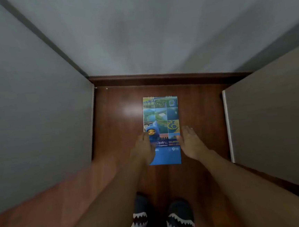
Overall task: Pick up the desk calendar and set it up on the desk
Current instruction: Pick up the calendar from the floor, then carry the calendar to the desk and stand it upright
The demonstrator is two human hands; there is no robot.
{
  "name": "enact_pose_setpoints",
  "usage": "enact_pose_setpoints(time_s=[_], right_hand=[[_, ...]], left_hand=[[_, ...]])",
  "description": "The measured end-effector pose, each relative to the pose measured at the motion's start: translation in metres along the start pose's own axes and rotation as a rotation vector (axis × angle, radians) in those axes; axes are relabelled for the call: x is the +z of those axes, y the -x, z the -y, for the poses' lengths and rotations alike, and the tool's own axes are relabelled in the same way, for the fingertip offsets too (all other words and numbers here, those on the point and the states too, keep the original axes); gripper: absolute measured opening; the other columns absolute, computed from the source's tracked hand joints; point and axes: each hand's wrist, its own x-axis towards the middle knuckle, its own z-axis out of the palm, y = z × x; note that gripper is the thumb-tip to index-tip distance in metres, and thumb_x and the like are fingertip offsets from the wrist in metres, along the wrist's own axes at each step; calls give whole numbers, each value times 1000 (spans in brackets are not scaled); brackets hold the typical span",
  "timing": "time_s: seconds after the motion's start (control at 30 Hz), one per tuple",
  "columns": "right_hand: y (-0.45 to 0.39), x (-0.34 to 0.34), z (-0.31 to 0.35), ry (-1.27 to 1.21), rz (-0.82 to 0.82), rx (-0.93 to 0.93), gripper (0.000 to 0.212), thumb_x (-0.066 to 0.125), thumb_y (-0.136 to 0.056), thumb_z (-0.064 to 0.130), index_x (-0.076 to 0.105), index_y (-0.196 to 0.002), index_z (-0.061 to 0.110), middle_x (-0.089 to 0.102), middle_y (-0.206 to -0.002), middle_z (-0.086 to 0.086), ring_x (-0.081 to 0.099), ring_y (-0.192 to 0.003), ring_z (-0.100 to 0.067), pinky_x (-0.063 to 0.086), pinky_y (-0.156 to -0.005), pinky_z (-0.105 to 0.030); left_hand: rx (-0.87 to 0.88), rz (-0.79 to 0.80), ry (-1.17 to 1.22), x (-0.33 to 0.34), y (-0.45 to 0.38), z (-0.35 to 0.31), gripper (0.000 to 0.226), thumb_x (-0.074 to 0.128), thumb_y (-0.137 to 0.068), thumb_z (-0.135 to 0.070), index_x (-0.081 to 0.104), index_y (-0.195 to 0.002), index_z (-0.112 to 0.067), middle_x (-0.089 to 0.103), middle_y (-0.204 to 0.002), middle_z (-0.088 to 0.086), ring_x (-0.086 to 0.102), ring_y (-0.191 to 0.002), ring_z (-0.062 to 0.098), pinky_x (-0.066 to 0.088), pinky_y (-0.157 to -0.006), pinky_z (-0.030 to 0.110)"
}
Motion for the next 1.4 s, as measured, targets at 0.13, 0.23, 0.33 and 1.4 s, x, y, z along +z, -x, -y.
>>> enact_pose_setpoints(time_s=[0.13,0.23,0.33,1.4], right_hand=[[-63,48,-23,-60,3,68,54,36,-100,25,26,-146,-1,25,-155,-20,24,-143,-34,21,-116,-40],[-102,76,-35,-145,-62,145,49,38,-99,22,33,-140,-4,38,-145,-25,38,-133,-36,33,-107,-37],[-122,91,-33,-252,-230,256,46,45,-97,23,40,-134,-4,45,-132,-29,46,-122,-42,38,-100,-42],[459,-267,118,-1003,-537,-50,13,53,-94,7,60,-98,17,66,-89,0,63,-82,-15,49,-69,-24]], left_hand=[[-98,-14,104,38,-68,31,57,43,-98,-21,26,-149,-3,31,-153,18,35,-139,33,33,-114,39],[-168,-61,224,63,-106,46,50,46,-96,-18,35,-142,-2,41,-144,22,42,-131,36,39,-105,40],[-252,-109,282,79,-127,51,51,50,-95,-19,36,-139,1,40,-140,23,46,-125,40,41,-100,41],[41,-59,656,-256,332,-238,23,41,-100,-12,63,-93,-9,63,-110,20,57,-95,24,43,-79,35]])
